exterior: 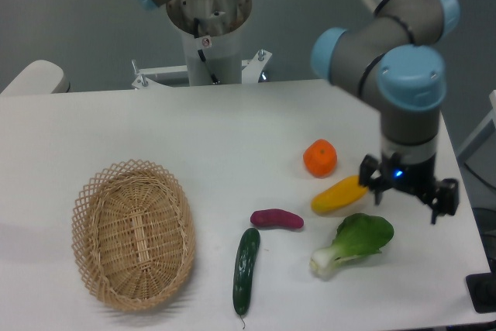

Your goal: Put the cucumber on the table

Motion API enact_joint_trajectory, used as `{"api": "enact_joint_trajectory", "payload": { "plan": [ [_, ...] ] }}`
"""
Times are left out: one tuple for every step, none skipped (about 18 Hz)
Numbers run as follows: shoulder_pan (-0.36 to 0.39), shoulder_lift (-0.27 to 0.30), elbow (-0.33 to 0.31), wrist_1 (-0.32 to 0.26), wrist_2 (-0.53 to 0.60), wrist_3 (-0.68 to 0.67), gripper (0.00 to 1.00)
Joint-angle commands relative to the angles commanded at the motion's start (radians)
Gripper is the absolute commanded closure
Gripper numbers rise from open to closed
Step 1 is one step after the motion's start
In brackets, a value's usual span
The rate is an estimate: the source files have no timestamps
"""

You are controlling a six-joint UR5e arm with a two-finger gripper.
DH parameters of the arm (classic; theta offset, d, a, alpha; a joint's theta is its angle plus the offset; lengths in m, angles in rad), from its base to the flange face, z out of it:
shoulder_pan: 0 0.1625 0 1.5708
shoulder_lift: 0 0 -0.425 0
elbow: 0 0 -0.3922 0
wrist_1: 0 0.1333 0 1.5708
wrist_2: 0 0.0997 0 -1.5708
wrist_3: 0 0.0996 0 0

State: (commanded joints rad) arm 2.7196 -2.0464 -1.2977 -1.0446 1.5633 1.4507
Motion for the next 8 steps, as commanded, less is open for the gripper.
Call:
{"api": "enact_joint_trajectory", "payload": {
  "plan": [
    [0.02, 0.011, -0.008, -0.012, -0.02, 0.049, 0.0],
    [0.037, 0.02, -0.018, -0.017, -0.04, 0.107, 0.0],
    [0.054, 0.028, -0.028, -0.02, -0.051, 0.167, 0.0],
    [0.065, 0.034, -0.034, -0.02, -0.055, 0.207, 0.0],
    [0.069, 0.035, -0.038, -0.02, -0.055, 0.226, 0.0],
    [0.075, 0.04, -0.04, -0.022, -0.057, 0.227, 0.0],
    [0.078, 0.04, -0.04, -0.022, -0.057, 0.227, 0.0],
    [0.08, 0.04, -0.04, -0.022, -0.058, 0.227, 0.0]
  ]
}}
